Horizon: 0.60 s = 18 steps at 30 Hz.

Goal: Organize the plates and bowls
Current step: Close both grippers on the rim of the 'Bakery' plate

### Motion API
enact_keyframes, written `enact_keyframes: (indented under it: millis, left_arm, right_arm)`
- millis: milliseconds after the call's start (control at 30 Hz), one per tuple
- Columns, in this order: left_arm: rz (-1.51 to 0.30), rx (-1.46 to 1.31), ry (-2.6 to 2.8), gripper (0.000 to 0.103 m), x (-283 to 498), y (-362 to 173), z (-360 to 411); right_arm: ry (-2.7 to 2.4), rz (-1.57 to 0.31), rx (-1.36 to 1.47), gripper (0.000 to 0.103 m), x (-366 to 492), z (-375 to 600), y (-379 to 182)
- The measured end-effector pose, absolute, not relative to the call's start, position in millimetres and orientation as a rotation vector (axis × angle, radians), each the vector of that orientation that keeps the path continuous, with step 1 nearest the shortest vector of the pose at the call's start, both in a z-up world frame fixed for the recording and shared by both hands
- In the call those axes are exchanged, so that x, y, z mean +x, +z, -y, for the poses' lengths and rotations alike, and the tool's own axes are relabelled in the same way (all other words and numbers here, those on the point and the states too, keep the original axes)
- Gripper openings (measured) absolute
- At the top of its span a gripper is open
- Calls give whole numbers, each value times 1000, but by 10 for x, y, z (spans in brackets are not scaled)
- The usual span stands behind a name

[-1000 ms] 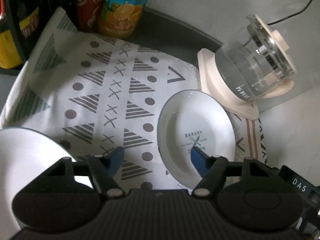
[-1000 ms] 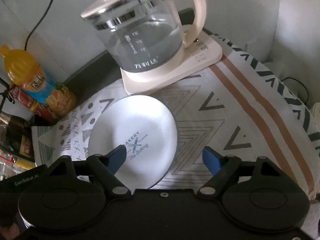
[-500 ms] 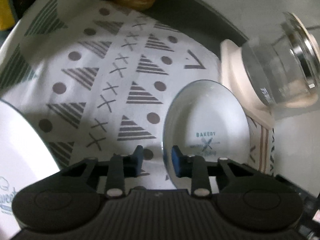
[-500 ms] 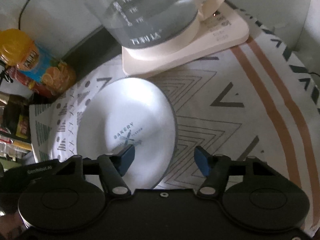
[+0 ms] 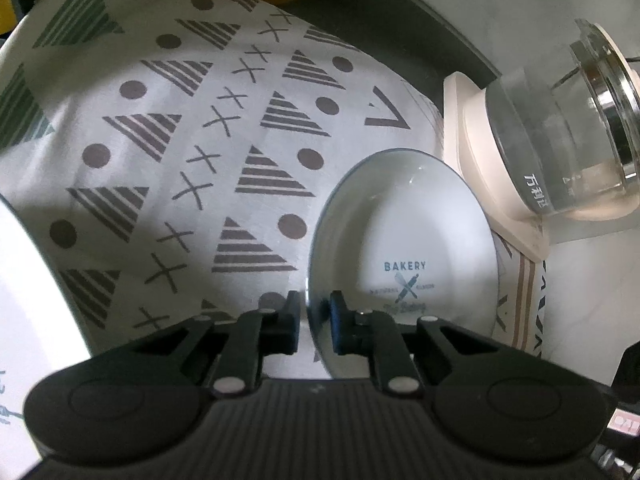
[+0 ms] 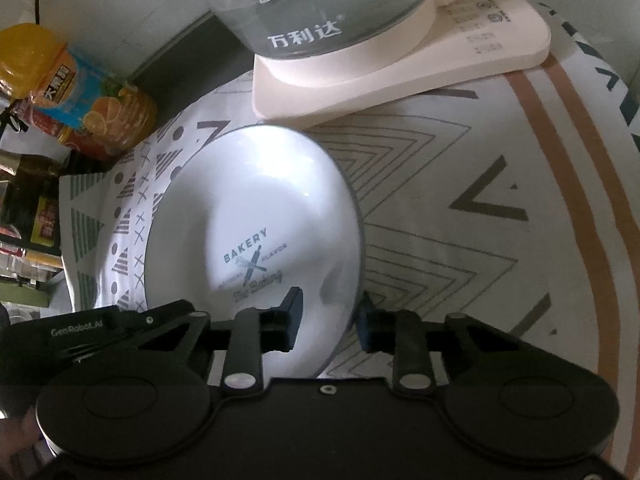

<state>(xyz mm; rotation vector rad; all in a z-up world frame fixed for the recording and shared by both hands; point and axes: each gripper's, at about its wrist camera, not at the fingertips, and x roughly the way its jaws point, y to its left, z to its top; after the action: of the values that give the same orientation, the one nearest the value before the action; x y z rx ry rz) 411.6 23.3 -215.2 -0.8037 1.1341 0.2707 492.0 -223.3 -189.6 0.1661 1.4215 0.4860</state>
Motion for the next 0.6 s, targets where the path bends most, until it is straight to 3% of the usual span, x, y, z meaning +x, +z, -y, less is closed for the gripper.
enact_keyframes:
  millis: [33,300,600]
  left_arm:
    - [-1135,-804,268,10,4120,-2149,-232]
    - [-1108,-767,234,10,4169,-2045,-205]
    - [-1065,-730,195,10,4136,-1762,-311]
  right_arm:
    - [483,-1421,160,17,4931,2242,-1897]
    - [505,-1338,135,11,4896,2277,-1678]
    - [494,-1266,163,12,4858,2178,-1331]
